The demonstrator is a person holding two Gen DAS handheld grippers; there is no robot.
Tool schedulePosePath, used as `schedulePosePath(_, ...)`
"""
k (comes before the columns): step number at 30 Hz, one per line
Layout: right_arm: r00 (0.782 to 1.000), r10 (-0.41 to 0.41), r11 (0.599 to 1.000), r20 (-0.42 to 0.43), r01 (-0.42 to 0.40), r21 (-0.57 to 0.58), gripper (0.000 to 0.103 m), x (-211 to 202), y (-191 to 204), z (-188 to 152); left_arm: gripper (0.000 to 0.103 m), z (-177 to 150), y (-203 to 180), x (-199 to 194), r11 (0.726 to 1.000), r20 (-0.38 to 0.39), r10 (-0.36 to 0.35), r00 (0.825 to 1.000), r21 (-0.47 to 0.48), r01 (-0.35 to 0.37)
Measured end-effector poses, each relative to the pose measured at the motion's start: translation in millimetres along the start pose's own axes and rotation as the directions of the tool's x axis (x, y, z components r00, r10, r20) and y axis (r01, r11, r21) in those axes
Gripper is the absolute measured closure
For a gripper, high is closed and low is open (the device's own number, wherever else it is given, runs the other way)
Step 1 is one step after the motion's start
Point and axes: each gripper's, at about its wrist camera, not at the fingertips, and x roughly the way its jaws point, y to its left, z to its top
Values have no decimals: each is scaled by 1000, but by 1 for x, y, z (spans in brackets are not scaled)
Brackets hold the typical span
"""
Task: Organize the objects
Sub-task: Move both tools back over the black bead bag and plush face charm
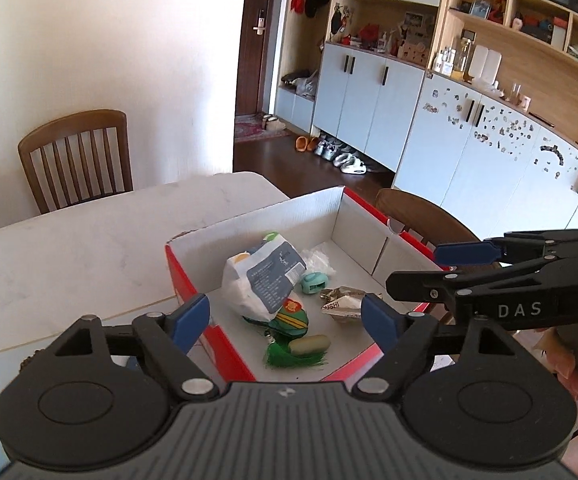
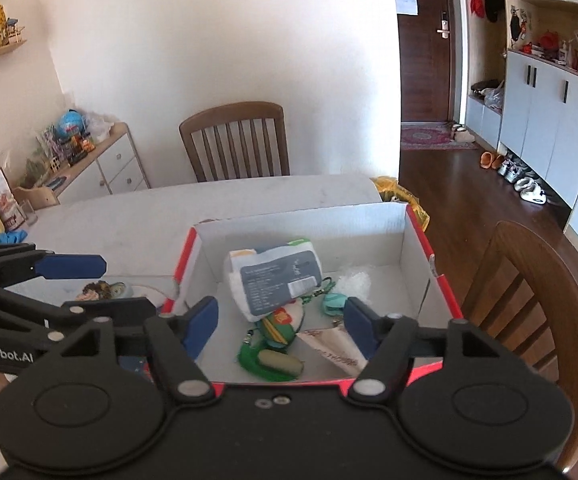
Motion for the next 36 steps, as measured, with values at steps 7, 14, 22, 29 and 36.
schedulePosePath(7,1000,-7,1000,30,7,20,19,-7,25,-8,14,-6,21,-21,1000,21,-8,1000,-10,8)
schedulePosePath(14,998,4,1000,57,-5,20,12,-11,53,-15,3,-12,46,-41,1000,56,1,998,-16,0)
schedulePosePath(22,996,29,998,84,-33,51,2,-8,83,-18,0,-21,85,-56,999,80,29,996,-34,-26)
schedulePosePath(29,995,56,998,80,-58,25,1,1,119,-20,0,-28,128,-64,997,79,68,995,-45,-64)
schedulePosePath(36,996,63,998,60,-63,7,1,16,154,-25,0,-27,181,-70,994,71,71,995,-90,-65)
